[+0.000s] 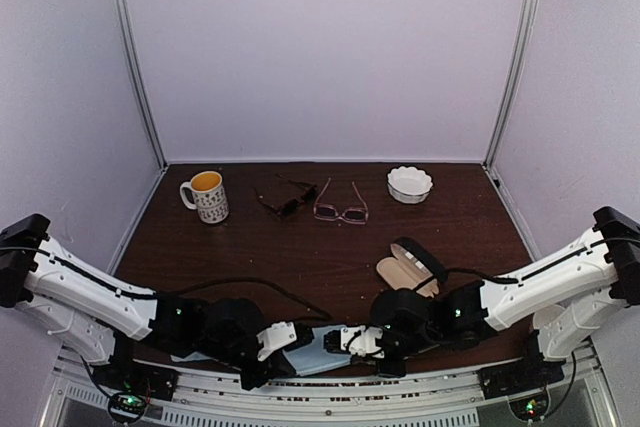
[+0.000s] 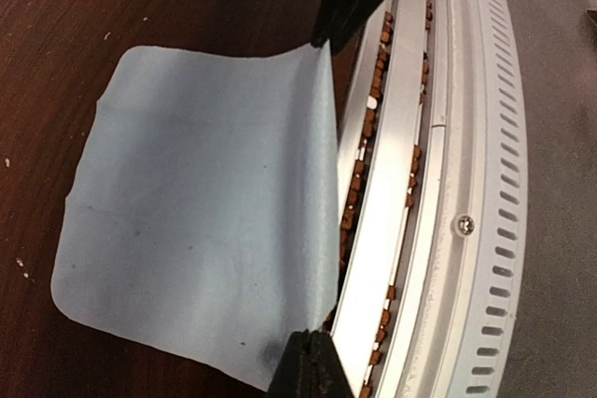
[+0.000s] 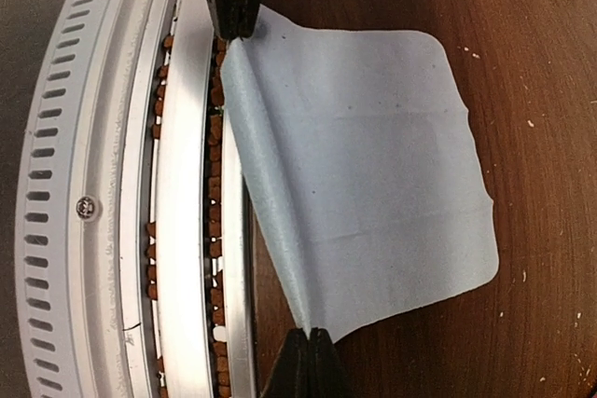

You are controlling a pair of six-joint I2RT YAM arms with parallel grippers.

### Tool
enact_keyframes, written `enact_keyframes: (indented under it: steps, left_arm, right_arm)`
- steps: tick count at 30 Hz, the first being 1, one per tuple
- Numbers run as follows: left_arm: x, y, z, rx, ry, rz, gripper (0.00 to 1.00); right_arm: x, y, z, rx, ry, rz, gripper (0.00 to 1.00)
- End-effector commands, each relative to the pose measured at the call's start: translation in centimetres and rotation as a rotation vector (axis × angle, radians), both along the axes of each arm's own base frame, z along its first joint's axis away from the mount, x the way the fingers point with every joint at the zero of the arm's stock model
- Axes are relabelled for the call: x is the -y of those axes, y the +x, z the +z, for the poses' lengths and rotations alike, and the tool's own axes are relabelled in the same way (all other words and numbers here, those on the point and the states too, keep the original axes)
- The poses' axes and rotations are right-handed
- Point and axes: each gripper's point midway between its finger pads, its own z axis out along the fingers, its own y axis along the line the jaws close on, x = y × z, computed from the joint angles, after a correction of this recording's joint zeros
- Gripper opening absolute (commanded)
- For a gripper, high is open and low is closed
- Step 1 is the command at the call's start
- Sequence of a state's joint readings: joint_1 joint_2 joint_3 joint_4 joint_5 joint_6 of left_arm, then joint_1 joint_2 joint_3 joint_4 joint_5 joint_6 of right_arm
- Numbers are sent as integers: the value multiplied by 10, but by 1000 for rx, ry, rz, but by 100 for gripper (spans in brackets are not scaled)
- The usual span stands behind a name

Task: Organize the sunglasses
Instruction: Fold the glasses cleaning cloth at the corner of the board.

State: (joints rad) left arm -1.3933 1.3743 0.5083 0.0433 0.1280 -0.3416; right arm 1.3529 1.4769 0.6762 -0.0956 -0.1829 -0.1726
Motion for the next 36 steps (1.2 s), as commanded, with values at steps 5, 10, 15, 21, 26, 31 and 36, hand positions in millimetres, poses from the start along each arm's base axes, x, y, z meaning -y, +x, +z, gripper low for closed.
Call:
enact_keyframes:
  steps: [5, 10, 15, 21, 26, 31, 36]
  left_arm:
    - [9, 3, 16, -9, -29, 10, 0]
    - [8, 10, 17, -17, -35, 43, 0]
    - [8, 18, 16, -8, -29, 69, 0]
    - [3, 28, 14, -6, -19, 104, 0]
    - [2, 35, 11, -4, -6, 126, 0]
    - [3, 41, 10, 1, -3, 147, 0]
    - [2, 47, 10, 5, -2, 168, 0]
  right_arm:
    - [1, 3, 2, -7, -35, -45, 0]
    - [-3, 7, 0, -4, -54, -63, 0]
    - [-7, 12, 1, -2, -66, -84, 0]
    - [-9, 21, 1, 9, -73, -112, 0]
    - [-8, 31, -2, 34, -95, -139, 0]
    - [-5, 43, -6, 58, -121, -183, 0]
    - [-4, 53, -7, 75, -130, -215, 0]
